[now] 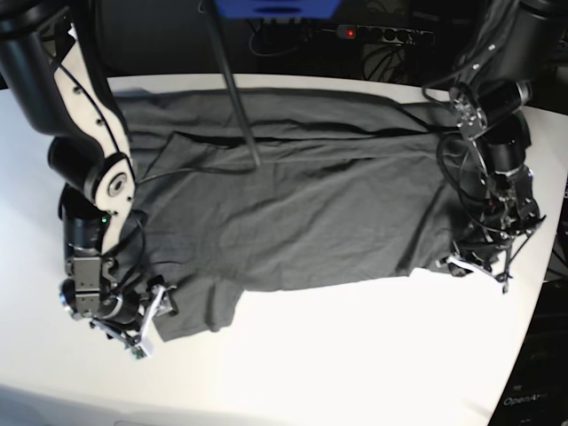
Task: Fold the T-shirt properly
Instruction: 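Reach the right gripper to the other hem corner and grasp it, then lift the hem with both grippers and fold it toward the collar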
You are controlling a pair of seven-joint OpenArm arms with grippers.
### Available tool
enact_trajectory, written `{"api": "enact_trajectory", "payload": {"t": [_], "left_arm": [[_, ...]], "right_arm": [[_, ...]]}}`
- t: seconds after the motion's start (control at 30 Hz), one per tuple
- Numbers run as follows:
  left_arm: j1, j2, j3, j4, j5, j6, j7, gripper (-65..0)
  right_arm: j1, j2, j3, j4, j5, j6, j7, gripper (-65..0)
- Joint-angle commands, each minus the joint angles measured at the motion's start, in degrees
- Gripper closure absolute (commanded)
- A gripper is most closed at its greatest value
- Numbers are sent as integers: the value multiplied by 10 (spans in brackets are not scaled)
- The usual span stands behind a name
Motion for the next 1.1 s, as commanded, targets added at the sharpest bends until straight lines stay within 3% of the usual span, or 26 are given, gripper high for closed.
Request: {"api": "enact_trajectory", "payload": {"t": [0.0, 1.07], "left_arm": [[10, 9, 3, -10, 42, 9, 78, -24], [8, 10, 3, -10, 42, 9, 77, -24]], "right_arm": [[22, 4, -1, 9, 6, -1, 12, -450], [-30, -10, 1, 8, 8, -1, 65, -440]]}}
